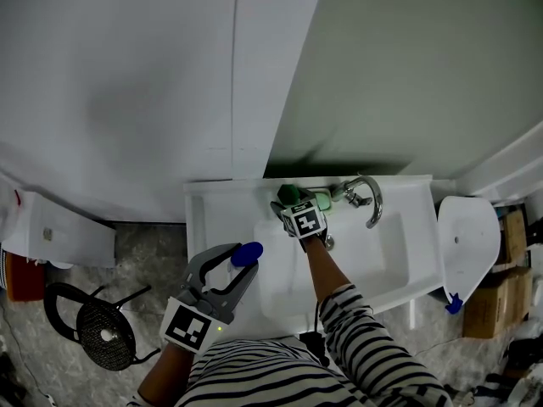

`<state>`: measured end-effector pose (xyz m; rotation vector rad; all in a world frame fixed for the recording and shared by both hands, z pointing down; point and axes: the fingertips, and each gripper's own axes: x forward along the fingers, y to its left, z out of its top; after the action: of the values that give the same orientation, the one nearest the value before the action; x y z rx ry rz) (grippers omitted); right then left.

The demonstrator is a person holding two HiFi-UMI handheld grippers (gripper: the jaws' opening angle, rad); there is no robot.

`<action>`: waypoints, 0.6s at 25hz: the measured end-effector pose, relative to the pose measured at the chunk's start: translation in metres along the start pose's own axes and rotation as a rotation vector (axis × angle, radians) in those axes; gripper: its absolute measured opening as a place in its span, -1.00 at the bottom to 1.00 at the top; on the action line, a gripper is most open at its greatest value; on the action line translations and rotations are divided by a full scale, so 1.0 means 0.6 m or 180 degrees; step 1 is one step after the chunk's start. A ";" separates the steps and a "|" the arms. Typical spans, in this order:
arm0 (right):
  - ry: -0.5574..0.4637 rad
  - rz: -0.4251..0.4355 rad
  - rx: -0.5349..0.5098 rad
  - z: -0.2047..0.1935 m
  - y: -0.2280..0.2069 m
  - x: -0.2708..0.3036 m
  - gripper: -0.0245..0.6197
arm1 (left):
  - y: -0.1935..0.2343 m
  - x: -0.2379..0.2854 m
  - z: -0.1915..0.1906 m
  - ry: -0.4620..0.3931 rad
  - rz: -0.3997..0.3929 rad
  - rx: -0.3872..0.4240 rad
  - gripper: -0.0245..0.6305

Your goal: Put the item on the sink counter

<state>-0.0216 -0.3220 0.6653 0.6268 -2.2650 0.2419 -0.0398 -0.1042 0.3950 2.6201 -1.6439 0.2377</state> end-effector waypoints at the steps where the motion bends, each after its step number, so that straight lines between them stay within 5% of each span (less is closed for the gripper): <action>1: -0.0025 0.0008 -0.0004 0.002 0.001 -0.003 0.06 | 0.000 0.000 0.000 0.0000 0.0000 0.0003 -0.45; 15: -0.0399 -0.0052 -0.0015 0.047 0.004 -0.083 0.06 | -0.007 0.003 0.001 -0.0043 -0.0038 -0.0041 -0.45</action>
<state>-0.0109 -0.3120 0.6097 0.6746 -2.3787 0.1940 -0.0353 -0.1040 0.3949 2.6273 -1.6277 0.2087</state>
